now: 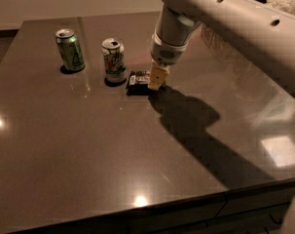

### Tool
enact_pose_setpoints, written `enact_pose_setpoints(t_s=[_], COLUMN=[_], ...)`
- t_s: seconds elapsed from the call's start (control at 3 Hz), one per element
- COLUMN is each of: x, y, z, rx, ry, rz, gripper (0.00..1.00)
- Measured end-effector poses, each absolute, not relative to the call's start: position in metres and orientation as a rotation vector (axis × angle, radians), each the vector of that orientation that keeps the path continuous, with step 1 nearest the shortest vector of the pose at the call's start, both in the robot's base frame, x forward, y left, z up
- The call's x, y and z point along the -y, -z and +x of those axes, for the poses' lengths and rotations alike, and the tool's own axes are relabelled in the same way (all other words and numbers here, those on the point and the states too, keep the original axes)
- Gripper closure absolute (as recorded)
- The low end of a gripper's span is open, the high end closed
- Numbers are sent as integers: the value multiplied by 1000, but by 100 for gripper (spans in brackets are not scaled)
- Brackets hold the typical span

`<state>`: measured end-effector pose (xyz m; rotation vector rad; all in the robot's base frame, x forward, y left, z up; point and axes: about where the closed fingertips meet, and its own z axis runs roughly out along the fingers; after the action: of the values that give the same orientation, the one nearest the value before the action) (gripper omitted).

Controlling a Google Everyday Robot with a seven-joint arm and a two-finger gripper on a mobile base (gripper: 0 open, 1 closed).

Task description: Move rxbar chocolate near 7up can

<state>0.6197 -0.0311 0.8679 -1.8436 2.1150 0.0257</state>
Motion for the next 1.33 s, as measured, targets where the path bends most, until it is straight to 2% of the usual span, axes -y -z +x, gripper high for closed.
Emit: enact_pose_setpoints(t_s=[1.0,1.33], x=[25,24], y=[-856,-855], z=[637,637], rx=[-2146,-2146], ry=[-49,-51], rz=[-1867,-1869], gripper=[17,0])
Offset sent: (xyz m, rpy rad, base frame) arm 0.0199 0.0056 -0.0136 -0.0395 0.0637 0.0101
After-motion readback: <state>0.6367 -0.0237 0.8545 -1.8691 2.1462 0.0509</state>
